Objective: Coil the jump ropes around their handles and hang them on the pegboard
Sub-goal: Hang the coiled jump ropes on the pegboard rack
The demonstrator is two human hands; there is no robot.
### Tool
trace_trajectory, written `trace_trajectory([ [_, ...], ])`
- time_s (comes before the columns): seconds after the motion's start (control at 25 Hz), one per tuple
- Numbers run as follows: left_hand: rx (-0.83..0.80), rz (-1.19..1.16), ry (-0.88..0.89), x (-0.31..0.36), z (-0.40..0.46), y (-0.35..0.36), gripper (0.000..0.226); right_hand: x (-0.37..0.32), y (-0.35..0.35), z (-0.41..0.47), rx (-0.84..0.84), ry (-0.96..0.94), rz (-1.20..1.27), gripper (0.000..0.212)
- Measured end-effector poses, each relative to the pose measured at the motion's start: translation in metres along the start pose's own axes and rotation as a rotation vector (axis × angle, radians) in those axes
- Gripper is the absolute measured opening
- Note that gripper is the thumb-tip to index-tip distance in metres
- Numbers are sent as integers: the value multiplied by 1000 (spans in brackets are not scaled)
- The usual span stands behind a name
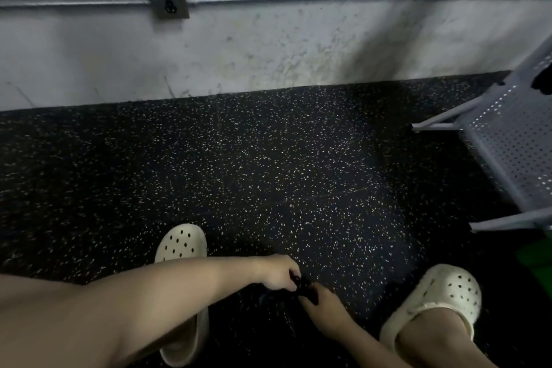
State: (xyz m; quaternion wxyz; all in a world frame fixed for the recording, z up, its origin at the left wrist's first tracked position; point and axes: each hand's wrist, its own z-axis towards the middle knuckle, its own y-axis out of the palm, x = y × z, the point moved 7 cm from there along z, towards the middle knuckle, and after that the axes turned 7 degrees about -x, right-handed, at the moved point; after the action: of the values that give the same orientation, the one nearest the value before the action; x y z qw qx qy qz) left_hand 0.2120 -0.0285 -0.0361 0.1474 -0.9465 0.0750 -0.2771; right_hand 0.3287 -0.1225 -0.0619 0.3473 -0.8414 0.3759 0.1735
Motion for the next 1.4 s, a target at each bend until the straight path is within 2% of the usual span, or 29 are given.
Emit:
trace_trajectory([
  [0.12,68,-47,49,5,1,3,27,7,3,2,-13,4,70,24],
  [0.28,225,-202,129,15,-4,-20,12,6,-18,0,98,-19,254,10],
  [0.36,270,-258,203,33,-10,-42,11,-7,-41,-4,166,-59,305,16],
  [0.48,333,-295,307,69,-30,-80,10,-42,-98,-16,238,-191,307,32],
  [0.68,674,-255,507,149,-90,-142,6,-113,-229,-69,420,-436,181,37],
  [0.8,816,-244,653,209,-127,-185,6,-144,-291,-115,572,-532,165,31],
  [0.88,876,-204,728,248,-150,-215,5,-157,-323,-146,688,-604,176,16],
  [0.92,889,-179,762,267,-159,-229,4,-159,-337,-160,737,-631,201,7],
  [0.96,893,-152,794,286,-169,-240,4,-161,-350,-174,784,-652,216,7],
  [1.08,886,-63,839,337,-187,-267,6,-164,-384,-207,896,-680,190,25],
  [1.2,847,-8,883,381,-203,-283,5,-170,-419,-236,984,-693,189,34],
  [1.4,801,-6,917,424,-207,-304,16,-171,-471,-274,1119,-684,391,25],
])
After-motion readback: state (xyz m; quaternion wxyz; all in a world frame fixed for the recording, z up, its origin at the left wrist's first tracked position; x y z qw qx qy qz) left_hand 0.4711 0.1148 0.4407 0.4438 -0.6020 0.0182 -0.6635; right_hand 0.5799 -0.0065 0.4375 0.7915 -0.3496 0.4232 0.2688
